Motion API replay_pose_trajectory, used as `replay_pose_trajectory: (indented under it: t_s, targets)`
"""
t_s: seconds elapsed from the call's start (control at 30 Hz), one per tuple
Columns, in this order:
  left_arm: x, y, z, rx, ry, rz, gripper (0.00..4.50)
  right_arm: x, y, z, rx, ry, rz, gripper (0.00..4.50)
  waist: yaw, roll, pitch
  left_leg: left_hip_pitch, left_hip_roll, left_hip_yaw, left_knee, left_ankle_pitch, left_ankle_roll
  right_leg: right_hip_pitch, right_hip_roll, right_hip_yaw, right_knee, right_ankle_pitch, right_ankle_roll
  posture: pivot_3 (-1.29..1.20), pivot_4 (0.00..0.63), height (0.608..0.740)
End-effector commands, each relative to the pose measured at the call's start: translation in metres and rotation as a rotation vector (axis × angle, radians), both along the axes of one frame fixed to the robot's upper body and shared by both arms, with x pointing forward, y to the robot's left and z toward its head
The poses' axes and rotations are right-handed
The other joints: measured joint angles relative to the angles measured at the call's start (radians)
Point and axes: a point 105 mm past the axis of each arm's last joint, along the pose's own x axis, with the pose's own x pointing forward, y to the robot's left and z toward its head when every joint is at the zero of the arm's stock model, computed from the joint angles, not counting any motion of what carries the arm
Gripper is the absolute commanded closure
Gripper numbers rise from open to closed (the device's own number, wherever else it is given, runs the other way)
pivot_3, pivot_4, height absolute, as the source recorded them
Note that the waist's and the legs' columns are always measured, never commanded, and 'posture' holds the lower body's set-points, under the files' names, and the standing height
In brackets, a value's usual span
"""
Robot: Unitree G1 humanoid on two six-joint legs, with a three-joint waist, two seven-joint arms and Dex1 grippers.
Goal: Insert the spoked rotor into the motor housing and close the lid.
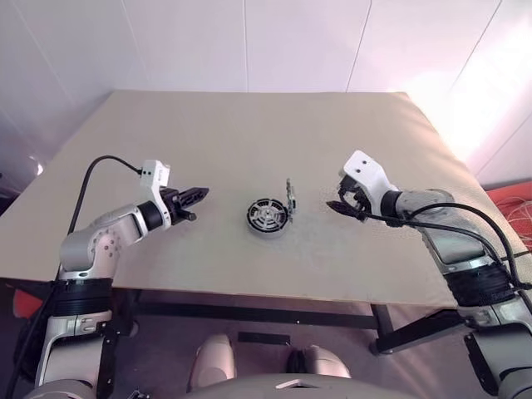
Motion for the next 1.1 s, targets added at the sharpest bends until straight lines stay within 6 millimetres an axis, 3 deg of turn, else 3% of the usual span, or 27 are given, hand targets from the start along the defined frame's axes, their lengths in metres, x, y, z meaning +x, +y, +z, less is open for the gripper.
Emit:
replay_pose_trajectory:
  t_s: [0.03,0.13,0.17,0.47,1.1]
  targets:
    - [0.001,-0.006,0.015,0.007,-0.069,-0.027,4.50,-0.004,0.009,0.013,0.051,-0.018,0.020,3.23,0.000,0.000,0.000,0.002,0.000,0.000,0.000,0.000,0.000,0.002,0.000,0.000,0.000,0.000,0.000,0.00,0.000,0.740]
    - [0.001,-0.007,0.015,0.011,-0.071,-0.033,4.50,-0.004,0.019,0.008,0.084,0.005,0.028,4.31,0.000,0.000,0.000,0.007,0.000,0.000,-0.001,-0.001,0.001,0.006,0.000,0.000,-0.002,0.000,0.000,0.00,0.000,0.740]
    - [0.001,-0.008,0.015,0.011,-0.072,-0.034,4.50,-0.004,0.022,0.007,0.092,0.009,0.030,4.49,0.000,0.000,0.000,0.007,0.000,0.000,-0.001,-0.001,0.001,0.006,0.000,0.000,-0.003,0.000,0.000,0.00,0.000,0.740]
    - [0.002,-0.006,0.014,0.010,-0.066,-0.018,4.50,0.000,0.060,0.009,0.179,0.024,0.097,4.49,-0.001,0.000,0.000,0.006,0.000,0.000,-0.001,-0.001,0.001,0.006,0.000,0.000,-0.003,0.000,0.000,0.00,0.000,0.740]
    - [-0.003,0.003,0.011,0.023,-0.051,0.015,4.50,-0.002,0.120,-0.035,0.282,0.186,0.134,4.49,-0.026,-0.001,-0.001,0.007,0.000,0.000,-0.003,0.001,-0.002,0.006,0.000,0.000,-0.003,0.000,0.000,0.00,0.000,0.740]
